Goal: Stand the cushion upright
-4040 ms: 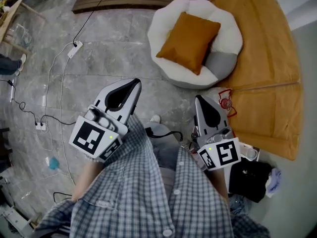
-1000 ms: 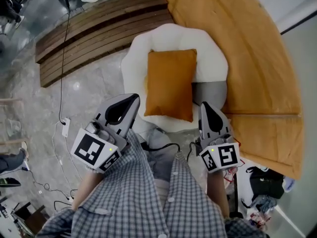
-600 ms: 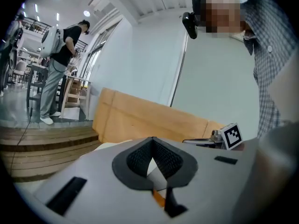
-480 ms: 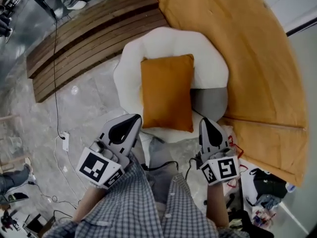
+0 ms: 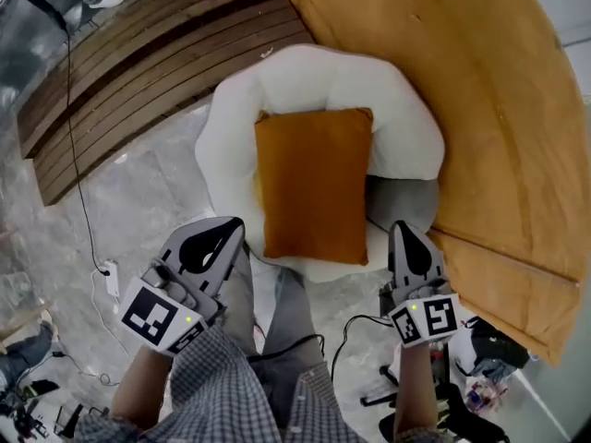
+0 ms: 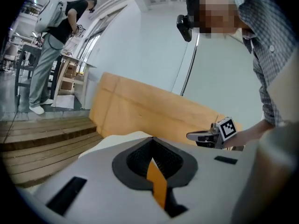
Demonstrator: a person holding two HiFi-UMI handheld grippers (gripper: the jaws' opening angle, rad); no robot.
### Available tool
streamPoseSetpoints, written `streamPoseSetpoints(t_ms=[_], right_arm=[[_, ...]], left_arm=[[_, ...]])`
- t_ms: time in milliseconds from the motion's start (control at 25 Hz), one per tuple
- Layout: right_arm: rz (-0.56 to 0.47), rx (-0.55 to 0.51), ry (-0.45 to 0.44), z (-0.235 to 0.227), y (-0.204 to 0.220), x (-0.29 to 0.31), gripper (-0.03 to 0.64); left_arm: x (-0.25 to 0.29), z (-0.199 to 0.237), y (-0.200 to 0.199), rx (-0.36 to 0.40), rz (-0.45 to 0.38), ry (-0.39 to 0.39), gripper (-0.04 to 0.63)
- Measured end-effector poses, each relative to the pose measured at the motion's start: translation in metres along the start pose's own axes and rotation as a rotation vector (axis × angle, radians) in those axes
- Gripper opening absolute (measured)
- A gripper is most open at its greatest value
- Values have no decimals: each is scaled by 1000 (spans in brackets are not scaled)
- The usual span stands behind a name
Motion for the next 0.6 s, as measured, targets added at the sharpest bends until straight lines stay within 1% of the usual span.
streamPoseSetpoints(t_ms=[120,320,440,600], right_arm=[[32,-26,3,-6,8,38,6],[79,-63,-13,-20,28,98,6],[114,-94,-15,-28,41,127,6],[184,-164,17,-51,64,160,6]], left_arm=[[22,35,17,-27,23,8,6],[64,90,54,-124,50,8,6],[80,114,80,-166,88,9,6],[113,143,113,-203,113,39,6]])
Point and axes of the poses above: the fingertips, and each gripper's own axes: x forward along the fingers, z to its left, y out of its underside, the point moved 8 cm from there along -x, backward along the fingers, and after that the axes turned 3 degrees about y, right-handed, at the moved point
